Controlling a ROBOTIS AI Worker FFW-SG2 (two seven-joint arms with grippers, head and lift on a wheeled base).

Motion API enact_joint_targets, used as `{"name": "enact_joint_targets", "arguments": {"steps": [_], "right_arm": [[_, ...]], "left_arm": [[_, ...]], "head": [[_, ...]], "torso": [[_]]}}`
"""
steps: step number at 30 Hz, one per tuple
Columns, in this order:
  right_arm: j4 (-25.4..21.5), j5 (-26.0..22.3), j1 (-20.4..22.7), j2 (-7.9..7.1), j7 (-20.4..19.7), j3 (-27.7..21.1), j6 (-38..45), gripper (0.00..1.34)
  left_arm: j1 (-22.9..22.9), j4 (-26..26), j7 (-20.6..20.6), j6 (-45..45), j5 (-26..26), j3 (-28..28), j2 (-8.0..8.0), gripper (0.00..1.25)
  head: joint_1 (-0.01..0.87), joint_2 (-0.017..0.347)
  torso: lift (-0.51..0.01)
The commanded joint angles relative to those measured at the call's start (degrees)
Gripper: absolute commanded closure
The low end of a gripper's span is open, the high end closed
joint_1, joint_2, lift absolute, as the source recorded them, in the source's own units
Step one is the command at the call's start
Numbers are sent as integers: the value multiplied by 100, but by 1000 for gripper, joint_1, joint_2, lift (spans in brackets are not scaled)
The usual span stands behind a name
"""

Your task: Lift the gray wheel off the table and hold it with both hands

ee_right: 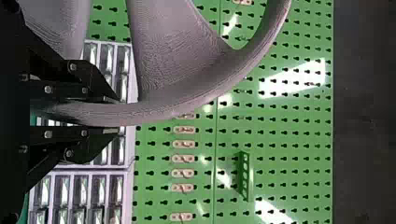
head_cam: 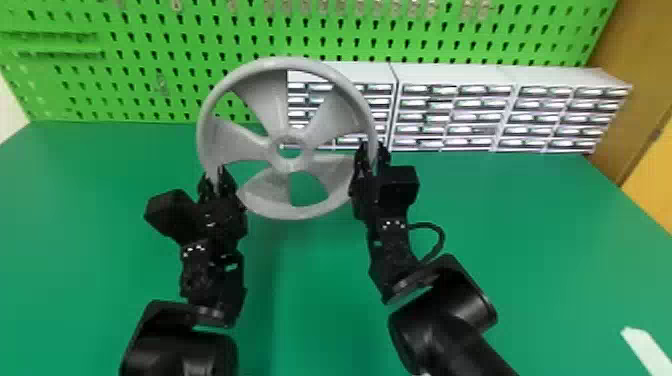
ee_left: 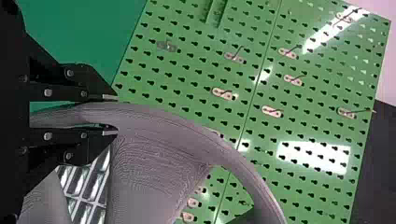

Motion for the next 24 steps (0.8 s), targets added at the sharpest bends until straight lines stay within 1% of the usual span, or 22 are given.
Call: {"name": "enact_joint_targets", "arguments": {"steps": [1, 24], "right_arm": [[0, 8, 0, 0, 0, 1, 0, 1173], [0, -10, 9, 0, 0, -7, 9, 1173]], "left_arm": [[7, -2, 472, 2, 9, 10, 0, 1009], [24, -20, 472, 10, 18, 27, 0, 1009]], "head": [[711, 15], [711, 15]], "torso": [[-98], [-98]]}}
